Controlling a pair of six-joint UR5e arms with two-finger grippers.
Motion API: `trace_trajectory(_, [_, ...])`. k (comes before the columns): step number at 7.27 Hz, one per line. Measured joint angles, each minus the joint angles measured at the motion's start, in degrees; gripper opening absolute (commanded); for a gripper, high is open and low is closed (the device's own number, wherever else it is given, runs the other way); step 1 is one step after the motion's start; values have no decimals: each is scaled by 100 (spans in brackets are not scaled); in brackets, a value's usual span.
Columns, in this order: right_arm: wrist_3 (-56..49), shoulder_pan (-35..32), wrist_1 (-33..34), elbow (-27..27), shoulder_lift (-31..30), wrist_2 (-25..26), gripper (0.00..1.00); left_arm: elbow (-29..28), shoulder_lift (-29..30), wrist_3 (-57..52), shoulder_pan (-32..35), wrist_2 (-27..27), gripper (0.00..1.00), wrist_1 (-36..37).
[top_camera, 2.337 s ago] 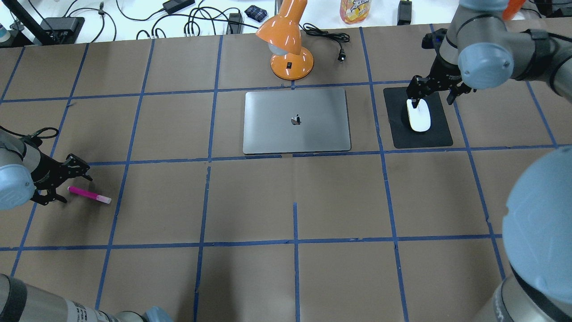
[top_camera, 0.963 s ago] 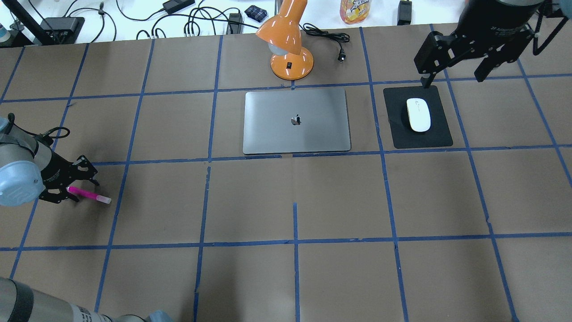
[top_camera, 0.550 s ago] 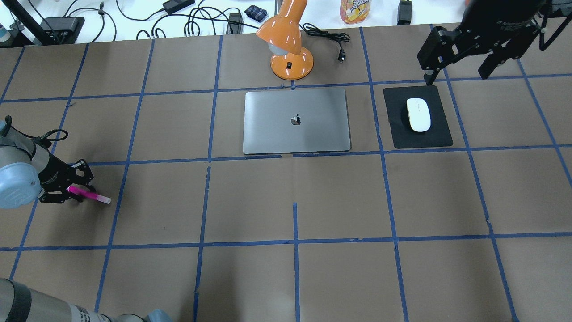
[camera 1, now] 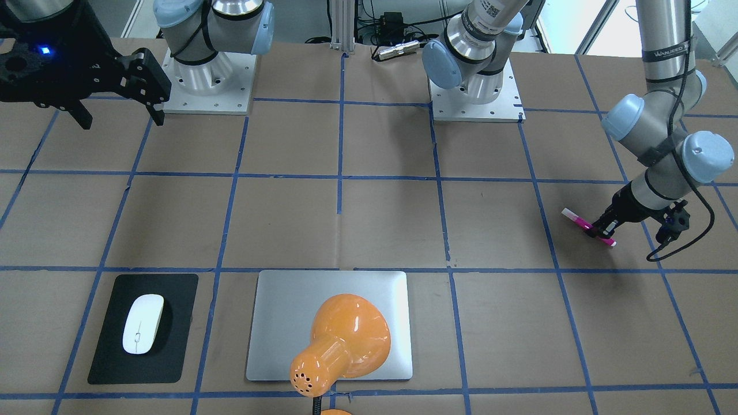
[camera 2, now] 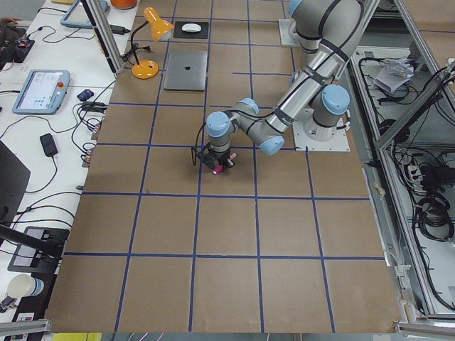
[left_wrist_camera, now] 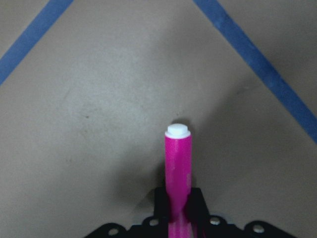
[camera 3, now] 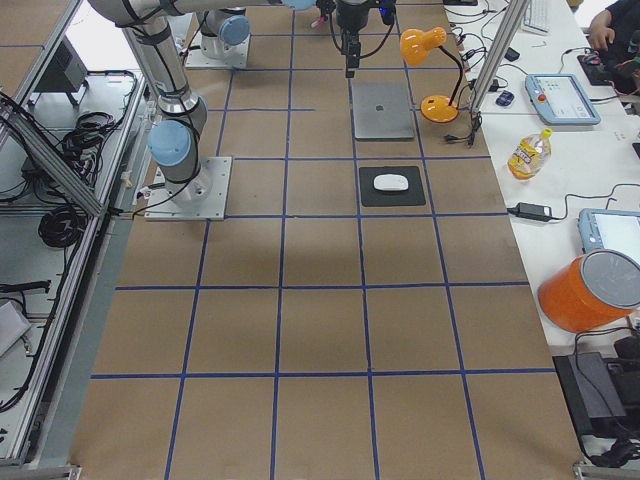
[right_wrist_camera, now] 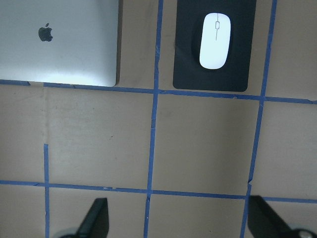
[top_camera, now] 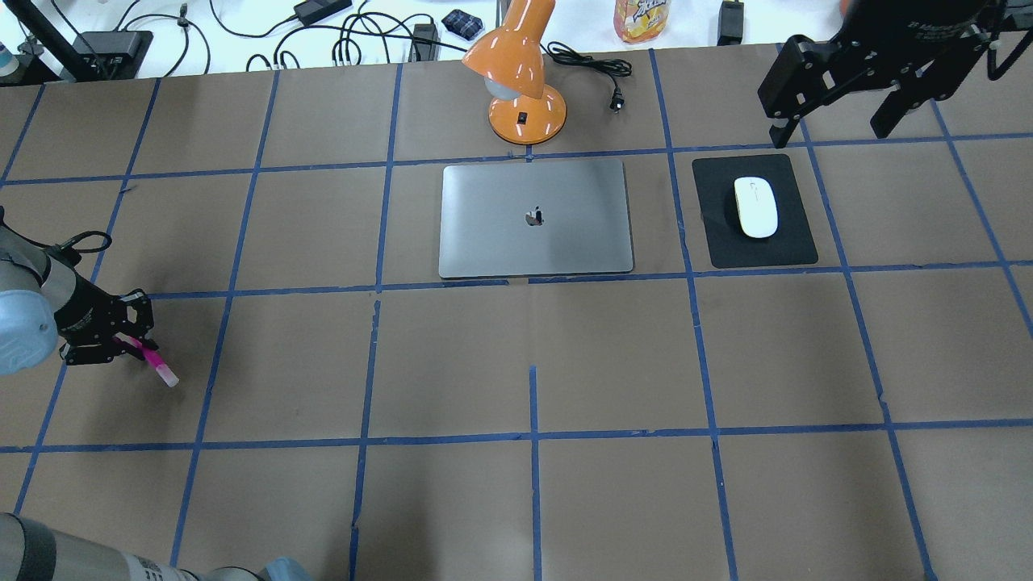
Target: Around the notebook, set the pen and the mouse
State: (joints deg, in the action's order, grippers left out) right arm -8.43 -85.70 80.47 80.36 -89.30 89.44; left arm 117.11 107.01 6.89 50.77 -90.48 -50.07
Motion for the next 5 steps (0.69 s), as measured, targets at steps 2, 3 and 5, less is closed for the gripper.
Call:
trace_trajectory(2, [45, -3, 5, 17, 0, -9, 100, -16, -537, -1, 216, 25, 9, -527])
trace_trajectory(3, [49, -6, 7, 14, 0, -17, 100, -17, -876, 16, 484, 38, 9, -913])
trace_trajectory(5, [51, -7, -1, -1, 11, -22, 100, 1, -1368, 177, 1293, 28, 9, -1529])
